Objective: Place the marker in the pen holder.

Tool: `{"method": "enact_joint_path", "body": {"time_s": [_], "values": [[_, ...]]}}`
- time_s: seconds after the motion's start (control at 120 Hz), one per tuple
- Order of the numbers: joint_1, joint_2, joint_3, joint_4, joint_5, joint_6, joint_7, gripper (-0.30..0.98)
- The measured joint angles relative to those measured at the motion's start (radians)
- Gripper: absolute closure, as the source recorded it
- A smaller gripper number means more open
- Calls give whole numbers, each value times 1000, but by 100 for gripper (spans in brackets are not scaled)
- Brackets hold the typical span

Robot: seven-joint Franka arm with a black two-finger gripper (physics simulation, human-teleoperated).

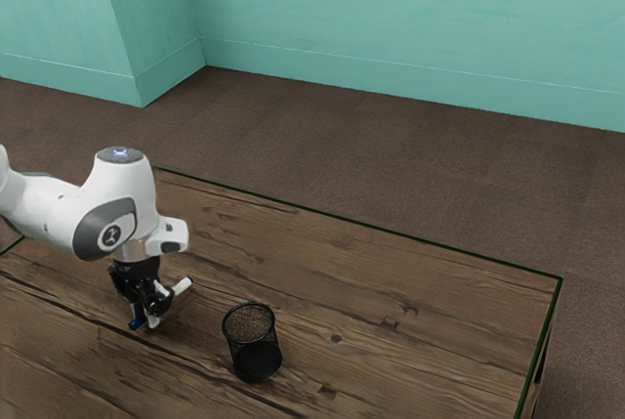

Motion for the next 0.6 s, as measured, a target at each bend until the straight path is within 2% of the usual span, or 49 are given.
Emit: {"method": "enact_joint_path", "body": {"time_s": [0.192, 0.6], "values": [[41, 19, 0, -4, 4, 39, 13, 55], [33, 39, 0, 17, 6, 57, 30, 66]]}}
